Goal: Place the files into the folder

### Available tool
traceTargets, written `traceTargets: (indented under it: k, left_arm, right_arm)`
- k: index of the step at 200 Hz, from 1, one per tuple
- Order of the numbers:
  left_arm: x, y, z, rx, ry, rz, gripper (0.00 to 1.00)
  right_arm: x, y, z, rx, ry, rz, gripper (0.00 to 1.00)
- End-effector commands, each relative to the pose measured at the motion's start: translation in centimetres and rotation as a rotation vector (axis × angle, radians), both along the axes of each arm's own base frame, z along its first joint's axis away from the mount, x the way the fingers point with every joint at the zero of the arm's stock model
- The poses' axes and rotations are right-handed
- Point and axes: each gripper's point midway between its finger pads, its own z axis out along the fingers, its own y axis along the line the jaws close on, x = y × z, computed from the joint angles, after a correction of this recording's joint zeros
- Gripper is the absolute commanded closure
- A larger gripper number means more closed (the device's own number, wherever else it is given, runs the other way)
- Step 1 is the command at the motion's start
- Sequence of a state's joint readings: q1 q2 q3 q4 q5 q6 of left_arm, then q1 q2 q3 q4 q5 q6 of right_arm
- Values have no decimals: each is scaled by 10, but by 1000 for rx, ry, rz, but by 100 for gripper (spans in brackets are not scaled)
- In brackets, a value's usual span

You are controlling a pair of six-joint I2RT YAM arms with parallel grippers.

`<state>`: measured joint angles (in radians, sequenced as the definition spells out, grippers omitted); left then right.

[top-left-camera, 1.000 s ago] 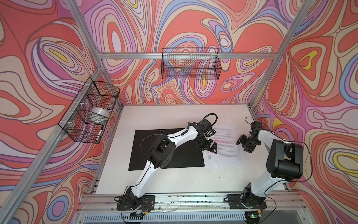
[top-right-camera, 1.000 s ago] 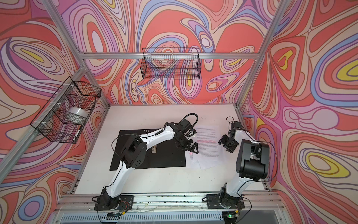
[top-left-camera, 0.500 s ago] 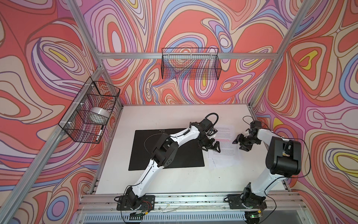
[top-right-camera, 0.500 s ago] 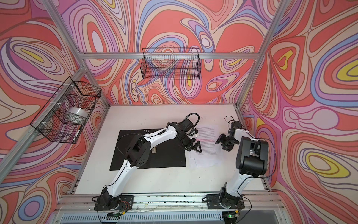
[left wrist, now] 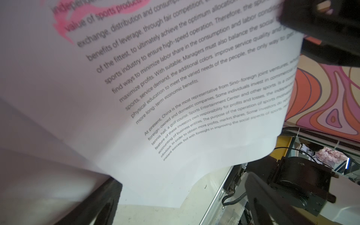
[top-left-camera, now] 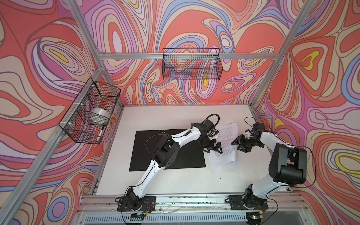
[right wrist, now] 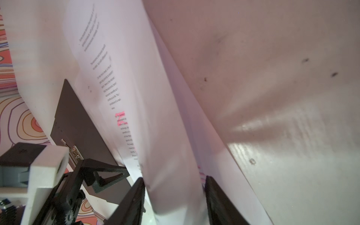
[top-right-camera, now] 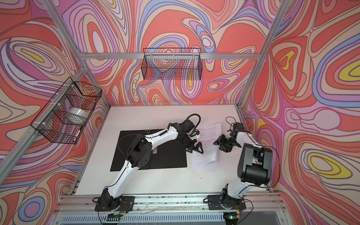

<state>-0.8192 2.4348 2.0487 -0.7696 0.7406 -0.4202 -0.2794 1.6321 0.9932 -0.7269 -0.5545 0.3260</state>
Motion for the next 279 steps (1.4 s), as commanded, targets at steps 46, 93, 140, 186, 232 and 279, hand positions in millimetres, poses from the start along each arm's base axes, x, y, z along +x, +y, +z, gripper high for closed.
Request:
traceTargets:
  k: [46,93,140,186,232,279]
  left_arm:
    - [-13,9,20,-11,21,-11,1]
    - [-7,12,38,-51,19,-12,1]
    - [8,35,79,-96,15,3,1]
    - [43,91,152,-147,-171,56,1]
    - [63,157,186,-133,-267,179,1]
    - [82,224,196,-132,-298,325,0]
  right_arm:
    - [-8,17,10,73,-40,22,62]
    - [-3,17,18,69,-74,21,82]
    - [3,18,35,74,-124,29,95]
    - [7,28,67,112,-214,64,100]
    - [11,66,107,126,-292,189,100]
    - [16,120,154,123,-381,321,100]
